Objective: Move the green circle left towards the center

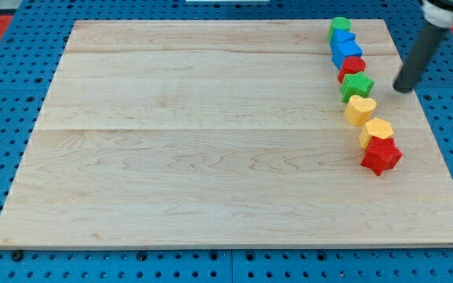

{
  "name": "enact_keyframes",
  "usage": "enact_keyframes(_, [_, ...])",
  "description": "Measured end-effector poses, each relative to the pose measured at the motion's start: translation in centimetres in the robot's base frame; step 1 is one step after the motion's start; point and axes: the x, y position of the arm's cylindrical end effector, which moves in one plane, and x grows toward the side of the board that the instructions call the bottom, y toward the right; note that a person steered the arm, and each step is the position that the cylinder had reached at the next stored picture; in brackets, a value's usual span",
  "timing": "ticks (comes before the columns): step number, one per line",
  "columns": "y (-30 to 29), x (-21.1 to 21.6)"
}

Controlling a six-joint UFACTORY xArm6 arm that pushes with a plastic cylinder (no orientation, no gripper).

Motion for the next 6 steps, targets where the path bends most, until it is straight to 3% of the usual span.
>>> enact_keyframes(2, [-2.5,-11.4])
enact_keyframes(3, [-4.9,-12.0])
enact_keyframes(4, [-11.9,-12.0])
enact_keyframes(6, [-10.8,-14.5])
